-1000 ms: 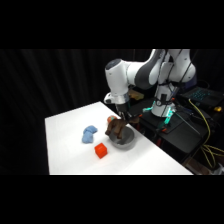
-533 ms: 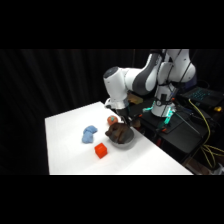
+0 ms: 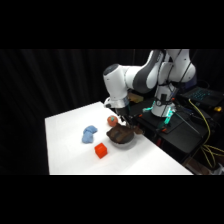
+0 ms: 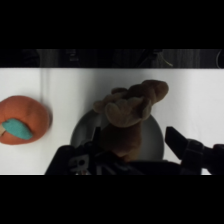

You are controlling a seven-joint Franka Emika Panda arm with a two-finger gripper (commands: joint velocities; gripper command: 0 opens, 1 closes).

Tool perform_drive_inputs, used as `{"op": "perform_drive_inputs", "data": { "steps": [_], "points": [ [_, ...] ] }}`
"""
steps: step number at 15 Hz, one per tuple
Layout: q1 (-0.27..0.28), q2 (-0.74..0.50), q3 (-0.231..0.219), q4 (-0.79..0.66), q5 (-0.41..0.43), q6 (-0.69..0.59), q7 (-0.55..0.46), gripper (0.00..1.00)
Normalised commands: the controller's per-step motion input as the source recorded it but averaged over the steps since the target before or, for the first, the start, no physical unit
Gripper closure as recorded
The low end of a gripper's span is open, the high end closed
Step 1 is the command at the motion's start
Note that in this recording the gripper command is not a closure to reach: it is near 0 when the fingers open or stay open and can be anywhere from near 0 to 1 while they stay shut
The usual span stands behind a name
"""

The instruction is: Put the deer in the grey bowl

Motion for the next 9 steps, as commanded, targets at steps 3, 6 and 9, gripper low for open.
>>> {"op": "perform_drive_inputs", "data": {
  "steps": [3,6,9],
  "points": [
    [-0.017,-0.57,-0.034,0.23,-0.166,-0.60,-0.04,0.00],
    [-0.024,-0.42,-0.028,0.33,-0.197,-0.57,0.00,0.00],
    [-0.014,-0.15,-0.009,0.30,-0.139,-0.28,-0.02,0.00]
  ]
}}
